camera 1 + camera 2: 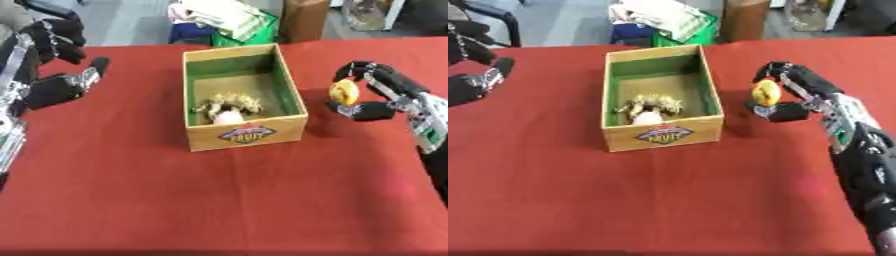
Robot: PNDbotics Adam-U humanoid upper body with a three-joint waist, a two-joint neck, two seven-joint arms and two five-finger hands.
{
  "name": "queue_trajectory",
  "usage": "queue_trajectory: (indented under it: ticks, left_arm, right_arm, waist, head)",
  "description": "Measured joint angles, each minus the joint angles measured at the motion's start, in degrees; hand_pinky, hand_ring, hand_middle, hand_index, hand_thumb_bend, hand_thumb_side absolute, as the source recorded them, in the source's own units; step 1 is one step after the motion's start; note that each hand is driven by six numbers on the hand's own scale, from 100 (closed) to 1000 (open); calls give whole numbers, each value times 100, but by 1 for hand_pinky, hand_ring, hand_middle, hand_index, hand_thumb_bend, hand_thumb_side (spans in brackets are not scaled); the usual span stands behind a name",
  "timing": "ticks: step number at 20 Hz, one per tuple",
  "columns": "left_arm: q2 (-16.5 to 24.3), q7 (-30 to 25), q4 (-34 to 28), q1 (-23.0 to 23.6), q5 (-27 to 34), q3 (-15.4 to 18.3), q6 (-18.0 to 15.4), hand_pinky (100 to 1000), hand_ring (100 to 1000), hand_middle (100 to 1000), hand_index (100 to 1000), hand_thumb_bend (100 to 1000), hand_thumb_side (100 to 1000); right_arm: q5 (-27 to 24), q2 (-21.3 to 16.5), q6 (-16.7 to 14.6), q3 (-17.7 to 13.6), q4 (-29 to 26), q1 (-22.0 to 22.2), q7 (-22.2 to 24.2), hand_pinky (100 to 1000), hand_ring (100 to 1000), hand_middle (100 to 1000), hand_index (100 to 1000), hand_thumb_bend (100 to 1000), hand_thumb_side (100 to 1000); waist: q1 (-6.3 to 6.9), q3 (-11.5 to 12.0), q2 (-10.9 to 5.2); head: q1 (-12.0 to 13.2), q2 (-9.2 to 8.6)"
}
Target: Pick up objects on the table and place them in the box.
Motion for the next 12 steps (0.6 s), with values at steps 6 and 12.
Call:
queue_trajectory:
  ticks: [6, 12]
  left_arm:
    - [-46, 10, -22, 25, 0, 2, 10, 599, 574, 590, 748, 440, 185]
    - [-48, 9, -44, 52, -6, 2, 11, 599, 573, 590, 749, 437, 186]
  right_arm:
    - [497, -2, 361, -113, 296, -4, -382, 701, 783, 756, 768, 367, 702]
    - [757, -3, 717, -187, 448, -4, -739, 667, 772, 755, 773, 280, 675]
  waist:
    - [15, 33, 3]
    - [22, 77, 7]
  head:
    - [-4, -32]
    - [-9, -38]
